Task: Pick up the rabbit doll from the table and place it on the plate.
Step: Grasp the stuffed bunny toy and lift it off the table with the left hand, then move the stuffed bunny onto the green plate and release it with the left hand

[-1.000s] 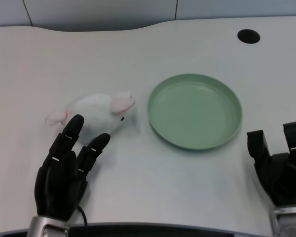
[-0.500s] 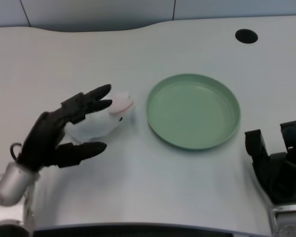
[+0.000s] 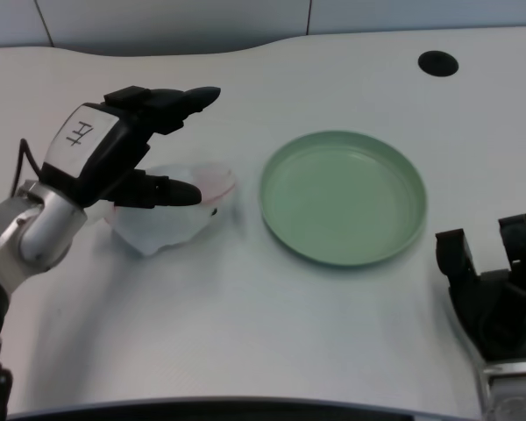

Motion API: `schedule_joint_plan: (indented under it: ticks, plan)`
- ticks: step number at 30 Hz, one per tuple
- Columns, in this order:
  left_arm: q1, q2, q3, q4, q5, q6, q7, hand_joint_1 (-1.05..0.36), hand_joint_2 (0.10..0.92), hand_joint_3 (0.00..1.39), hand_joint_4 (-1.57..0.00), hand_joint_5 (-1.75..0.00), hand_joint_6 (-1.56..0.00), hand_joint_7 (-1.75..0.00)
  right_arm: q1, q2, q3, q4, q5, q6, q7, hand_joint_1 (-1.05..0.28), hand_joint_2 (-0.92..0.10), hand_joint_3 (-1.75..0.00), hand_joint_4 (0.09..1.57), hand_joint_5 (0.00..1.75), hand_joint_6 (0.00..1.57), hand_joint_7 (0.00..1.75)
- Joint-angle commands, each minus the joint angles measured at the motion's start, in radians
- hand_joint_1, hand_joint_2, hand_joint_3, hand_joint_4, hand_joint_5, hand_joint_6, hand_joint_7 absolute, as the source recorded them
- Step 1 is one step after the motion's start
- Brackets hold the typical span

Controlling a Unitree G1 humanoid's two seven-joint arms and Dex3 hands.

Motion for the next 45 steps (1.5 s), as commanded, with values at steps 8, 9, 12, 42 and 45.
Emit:
schedule_joint_plan:
  ticks: [8, 9, 12, 42, 45]
  plan:
    - [-0.083, -0.096, -0.155, 0.176, -0.032, 0.231, -0.108, -1.04, 0.898, 0.02, -0.28, 0.00, -0.23, 0.00, 0.058, 0.038, -0.012, 0.014, 0.017, 0.010, 0.004, -0.59, -0.92, -0.16, 0.79, 1.75, 0.64, 1.67]
    - [-0.084, -0.099, -0.162, 0.179, -0.037, 0.242, -0.119, -1.04, 0.902, 0.02, -0.27, 0.00, -0.22, 0.00, 0.058, 0.039, -0.012, 0.013, 0.017, 0.011, 0.005, -0.59, -0.92, -0.16, 0.78, 1.75, 0.64, 1.67]
    - [-0.079, -0.129, -0.181, 0.200, -0.052, 0.313, -0.199, -1.03, 0.863, 0.00, -0.32, -0.03, -0.21, 0.00, 0.069, 0.044, -0.013, -0.002, 0.024, 0.013, 0.000, -0.59, -0.92, -0.15, 0.79, 1.75, 0.64, 1.68]
    - [-0.166, -0.134, -0.394, 0.202, -0.011, 0.377, 0.022, -0.40, 0.921, 0.23, -0.66, -1.75, -0.48, -1.70, 0.070, 0.046, -0.004, -0.029, 0.025, -0.014, -0.025, -0.59, -0.92, -0.17, 0.79, 1.75, 0.59, 1.75]
    - [-0.196, -0.141, -0.383, 0.187, -0.028, 0.340, 0.027, -0.37, 0.921, 0.18, -0.67, -1.75, -0.50, -1.68, 0.063, 0.042, -0.005, -0.024, 0.028, -0.007, -0.025, -0.58, -0.92, -0.17, 0.78, 1.75, 0.59, 1.75]
